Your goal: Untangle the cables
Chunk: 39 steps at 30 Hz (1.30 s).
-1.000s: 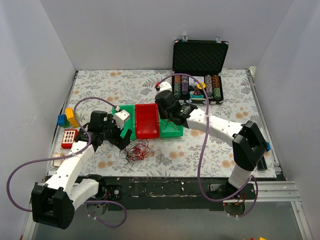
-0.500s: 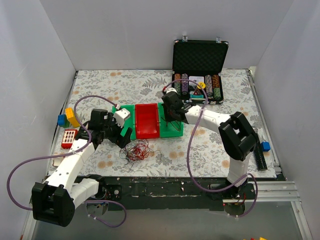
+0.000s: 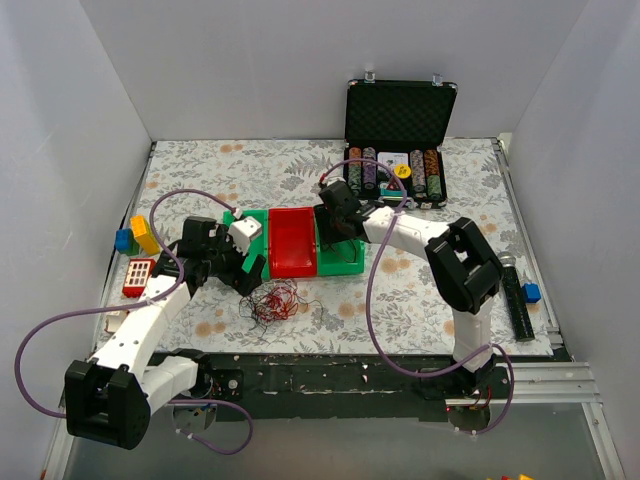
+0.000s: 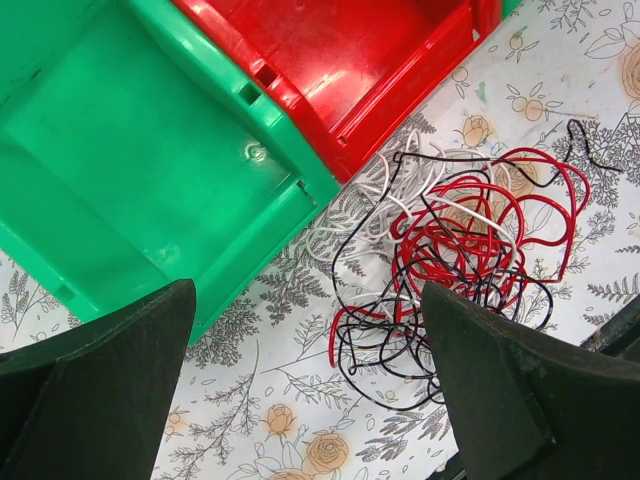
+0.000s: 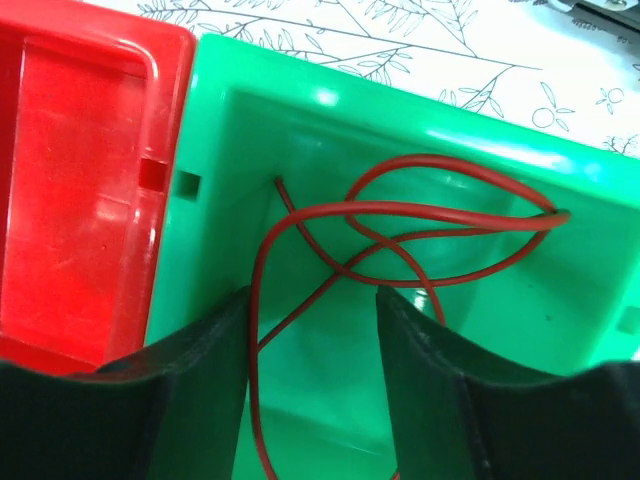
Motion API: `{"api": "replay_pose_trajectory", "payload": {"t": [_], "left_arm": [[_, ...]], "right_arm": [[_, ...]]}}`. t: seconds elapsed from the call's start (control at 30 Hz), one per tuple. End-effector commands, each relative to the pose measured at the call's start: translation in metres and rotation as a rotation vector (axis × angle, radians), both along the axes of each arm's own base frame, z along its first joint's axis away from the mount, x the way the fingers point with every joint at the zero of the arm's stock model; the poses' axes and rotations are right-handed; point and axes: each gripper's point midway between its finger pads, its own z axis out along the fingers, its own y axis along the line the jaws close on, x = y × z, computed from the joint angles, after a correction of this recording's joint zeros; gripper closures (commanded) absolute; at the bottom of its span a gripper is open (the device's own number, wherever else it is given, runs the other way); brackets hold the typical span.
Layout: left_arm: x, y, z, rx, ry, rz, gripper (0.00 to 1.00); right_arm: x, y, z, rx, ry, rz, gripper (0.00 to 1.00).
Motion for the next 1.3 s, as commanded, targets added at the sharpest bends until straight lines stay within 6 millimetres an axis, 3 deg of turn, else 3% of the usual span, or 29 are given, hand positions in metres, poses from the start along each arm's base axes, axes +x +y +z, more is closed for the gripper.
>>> {"api": "replay_pose_trajectory", "payload": {"t": [0.0, 0.2, 0.3, 0.4, 0.53, 0.6, 0.63, 0.73, 0.87, 1.0, 1.1, 1.27], "left_arm": [[0.009, -0.004, 0.019, -0.026, -0.051, -0.02, 0.03], [0.007, -0.009, 0.027, -0.048, -0.049, -0.037, 0.02], [0.005, -0.01, 0.029, -0.051, -0.043, -0.046, 0.02], [0.003, -0.01, 0.029, -0.051, -0.04, -0.048, 0.02], [0.0, -0.013, 0.031, -0.065, -0.036, -0.065, 0.02], [-0.005, -0.016, 0.03, -0.079, -0.024, -0.091, 0.03], [-0.009, -0.018, 0.027, -0.084, -0.016, -0.107, 0.03], [-0.021, -0.023, 0.019, -0.107, 0.016, -0.156, 0.06], [-0.031, -0.026, 0.006, -0.119, 0.061, -0.187, 0.1], [-0.034, -0.025, -0.01, -0.112, 0.093, -0.195, 0.12], [-0.036, -0.025, -0.018, -0.11, 0.108, -0.199, 0.13], [-0.038, -0.025, -0.029, -0.102, 0.121, -0.21, 0.16]], "right_arm": [[0.001, -0.001, 0.038, 0.042, -0.045, 0.008, 0.36], [0.003, -0.006, 0.072, 0.059, -0.091, -0.002, 0.32], [0.001, -0.01, 0.089, 0.083, -0.116, -0.008, 0.36], [-0.004, -0.015, 0.098, 0.093, -0.13, -0.014, 0.46], [-0.015, -0.023, 0.106, 0.107, -0.134, -0.021, 0.74], [-0.027, -0.024, 0.114, 0.122, -0.14, -0.005, 0.81], [-0.037, -0.024, 0.126, 0.142, -0.167, 0.008, 0.81], [-0.08, -0.013, 0.123, 0.188, -0.183, 0.089, 0.74], [-0.142, 0.001, 0.09, 0.201, -0.134, 0.166, 0.58], [-0.179, 0.012, 0.06, 0.242, -0.101, 0.224, 0.47], [-0.187, 0.018, 0.043, 0.22, -0.089, 0.271, 0.42], [-0.185, 0.04, 0.044, 0.236, -0.134, 0.359, 0.39]]}}
